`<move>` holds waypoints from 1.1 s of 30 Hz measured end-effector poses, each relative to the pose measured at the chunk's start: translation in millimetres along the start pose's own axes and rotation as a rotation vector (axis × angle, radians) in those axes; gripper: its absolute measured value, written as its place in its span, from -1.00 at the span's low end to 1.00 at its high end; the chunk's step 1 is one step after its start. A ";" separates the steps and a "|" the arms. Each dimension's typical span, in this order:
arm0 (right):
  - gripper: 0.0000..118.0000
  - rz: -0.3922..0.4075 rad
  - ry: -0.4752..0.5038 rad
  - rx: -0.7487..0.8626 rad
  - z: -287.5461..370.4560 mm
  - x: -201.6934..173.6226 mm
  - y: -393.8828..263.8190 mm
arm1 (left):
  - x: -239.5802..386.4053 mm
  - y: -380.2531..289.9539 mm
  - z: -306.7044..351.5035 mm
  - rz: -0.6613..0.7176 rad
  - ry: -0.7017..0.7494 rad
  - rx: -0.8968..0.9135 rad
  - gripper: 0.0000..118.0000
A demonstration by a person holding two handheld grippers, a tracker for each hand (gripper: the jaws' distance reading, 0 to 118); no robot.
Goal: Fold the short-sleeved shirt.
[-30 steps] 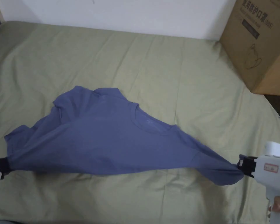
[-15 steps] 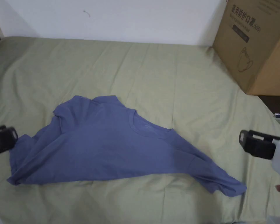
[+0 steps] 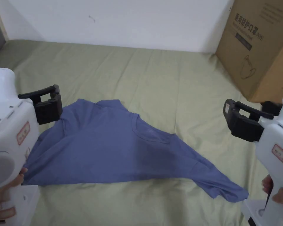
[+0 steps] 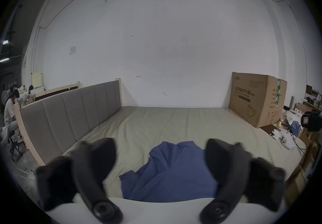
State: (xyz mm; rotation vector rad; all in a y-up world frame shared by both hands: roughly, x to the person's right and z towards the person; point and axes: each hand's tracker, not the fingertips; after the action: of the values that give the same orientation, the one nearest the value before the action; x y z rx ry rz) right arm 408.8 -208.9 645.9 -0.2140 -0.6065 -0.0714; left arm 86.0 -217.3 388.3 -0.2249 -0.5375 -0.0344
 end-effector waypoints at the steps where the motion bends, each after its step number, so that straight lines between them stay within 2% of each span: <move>1: -0.48 0.003 0.003 -0.008 -0.3 -2.9 -1.6 | 0.7 -2.7 -0.8 -0.001 -0.006 -0.006 -0.32; 2: -0.83 0.004 -0.001 -0.016 -1.1 -5.6 -3.4 | 1.7 -5.9 -1.7 0.000 -0.012 -0.021 -0.80; 3: -0.90 -0.001 -0.002 -0.020 -1.6 -7.7 -5.3 | 2.0 -8.9 -2.8 -0.002 -0.022 -0.043 -0.97; 5: -1.00 -0.021 0.024 -0.037 -1.9 -10.5 -9.5 | 1.9 -18.9 -2.4 -0.004 -0.033 -0.076 -1.00; 9: -1.00 -0.046 0.011 -0.040 -1.8 -13.6 -16.6 | -4.5 -34.7 -2.3 0.068 -0.044 -0.141 -1.00; 15: -1.00 -0.055 0.017 -0.049 -2.4 -16.6 -20.1 | -9.9 -40.1 -6.1 0.099 -0.056 -0.179 -1.00; 21: -1.00 -0.063 0.018 -0.060 -6.0 -18.7 -21.5 | -5.1 -29.5 -22.9 0.055 -0.091 -0.205 -1.00; 22: -1.00 -0.064 0.019 -0.062 -7.2 -18.4 -21.8 | -4.9 -25.2 -30.3 0.048 -0.095 -0.221 -0.89; 24: -1.00 -0.068 0.023 -0.067 -9.1 -19.1 -22.2 | -4.9 -16.0 -49.0 0.036 -0.146 -0.278 0.04; 26: -1.00 -0.062 0.022 -0.076 -12.2 -18.8 -22.7 | -3.5 -6.0 -71.8 0.044 -0.185 -0.332 0.80; 27: -1.00 -0.057 0.020 -0.081 -14.1 -18.5 -22.9 | -2.7 -1.8 -85.1 0.041 -0.207 -0.353 0.90; 33: -1.00 -0.068 -0.001 -0.129 -33.3 -12.2 -24.3 | 11.0 22.4 -199.1 0.010 -0.283 -0.535 0.91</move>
State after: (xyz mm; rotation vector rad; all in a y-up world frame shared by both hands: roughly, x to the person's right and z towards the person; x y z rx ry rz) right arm 414.2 -240.0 616.6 -0.3181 -0.6111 -0.1766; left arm 197.8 -239.2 223.1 -0.7622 -0.8036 -0.1386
